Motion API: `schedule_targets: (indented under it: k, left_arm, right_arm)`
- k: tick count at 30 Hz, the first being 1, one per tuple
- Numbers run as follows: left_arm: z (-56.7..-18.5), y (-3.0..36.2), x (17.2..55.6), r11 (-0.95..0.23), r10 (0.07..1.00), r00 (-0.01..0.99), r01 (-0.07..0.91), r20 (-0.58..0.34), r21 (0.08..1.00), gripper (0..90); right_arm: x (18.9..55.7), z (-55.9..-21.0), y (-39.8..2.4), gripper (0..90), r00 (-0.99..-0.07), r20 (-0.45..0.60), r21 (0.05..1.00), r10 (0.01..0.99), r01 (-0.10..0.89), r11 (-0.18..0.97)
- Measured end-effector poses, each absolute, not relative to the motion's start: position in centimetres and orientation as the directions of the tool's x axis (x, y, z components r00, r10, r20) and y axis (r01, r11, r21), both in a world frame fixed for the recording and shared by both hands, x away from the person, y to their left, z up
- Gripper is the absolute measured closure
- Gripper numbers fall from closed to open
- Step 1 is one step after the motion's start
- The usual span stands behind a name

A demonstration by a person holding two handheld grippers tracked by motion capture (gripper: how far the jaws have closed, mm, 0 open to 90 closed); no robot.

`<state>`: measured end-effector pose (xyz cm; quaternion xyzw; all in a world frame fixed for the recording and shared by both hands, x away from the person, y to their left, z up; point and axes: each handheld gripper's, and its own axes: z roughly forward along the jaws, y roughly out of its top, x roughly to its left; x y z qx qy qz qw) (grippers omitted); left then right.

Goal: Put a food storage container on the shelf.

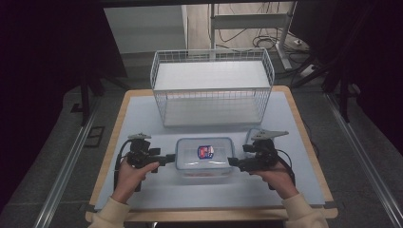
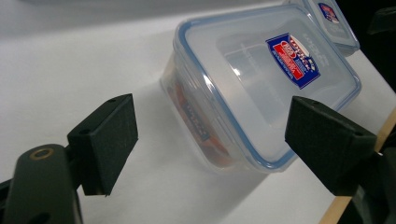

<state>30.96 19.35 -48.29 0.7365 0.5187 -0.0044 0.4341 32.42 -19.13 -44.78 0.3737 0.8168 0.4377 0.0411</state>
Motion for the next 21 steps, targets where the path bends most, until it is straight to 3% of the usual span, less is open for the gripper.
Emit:
schedule_targets:
  k: [14, 21]
  left_arm:
    - [-51.0, 17.6, 33.6, -0.117, 0.682, 0.475, 0.822, -0.557, 0.557, 15.4]
    - [-51.4, 17.4, 34.0, -0.119, 0.628, 0.482, 0.835, -0.611, 0.537, 19.1]
  right_arm:
    - [32.9, -45.3, -19.1, 13.6, -0.709, 0.262, 0.739, 0.655, 0.584, 0.336]
    - [33.0, -45.8, -19.1, 13.8, -0.694, 0.282, 0.722, 0.662, 0.608, 0.33]
